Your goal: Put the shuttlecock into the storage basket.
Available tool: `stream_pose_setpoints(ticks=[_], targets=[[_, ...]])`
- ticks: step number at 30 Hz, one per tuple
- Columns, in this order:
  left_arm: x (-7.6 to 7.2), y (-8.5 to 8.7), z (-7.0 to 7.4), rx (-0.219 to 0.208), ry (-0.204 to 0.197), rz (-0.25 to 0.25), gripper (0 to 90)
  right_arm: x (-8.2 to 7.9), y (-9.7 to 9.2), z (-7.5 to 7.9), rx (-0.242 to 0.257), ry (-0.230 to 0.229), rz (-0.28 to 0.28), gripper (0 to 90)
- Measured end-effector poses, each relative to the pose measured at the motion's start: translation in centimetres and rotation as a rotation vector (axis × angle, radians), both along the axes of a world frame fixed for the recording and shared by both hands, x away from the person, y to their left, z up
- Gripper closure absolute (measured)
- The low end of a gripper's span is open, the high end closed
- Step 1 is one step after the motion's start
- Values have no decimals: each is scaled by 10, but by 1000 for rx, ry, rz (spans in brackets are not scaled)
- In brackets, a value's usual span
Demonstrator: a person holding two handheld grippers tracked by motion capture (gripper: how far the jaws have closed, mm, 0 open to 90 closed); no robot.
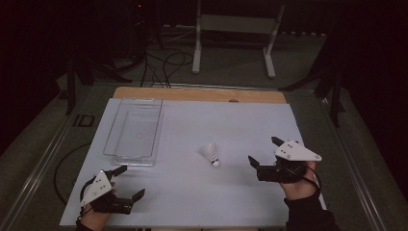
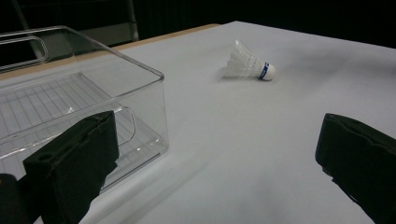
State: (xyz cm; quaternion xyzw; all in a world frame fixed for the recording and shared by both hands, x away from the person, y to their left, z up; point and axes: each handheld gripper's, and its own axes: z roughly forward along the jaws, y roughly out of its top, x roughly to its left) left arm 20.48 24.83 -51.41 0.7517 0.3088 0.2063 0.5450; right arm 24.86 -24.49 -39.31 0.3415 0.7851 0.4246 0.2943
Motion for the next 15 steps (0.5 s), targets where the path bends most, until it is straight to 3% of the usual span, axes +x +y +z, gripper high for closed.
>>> stream_pose_setpoints(ticks=[15], targets=[[0, 0, 0, 2, -1, -7, 1, 16, 25, 2, 16, 32, 31, 79]])
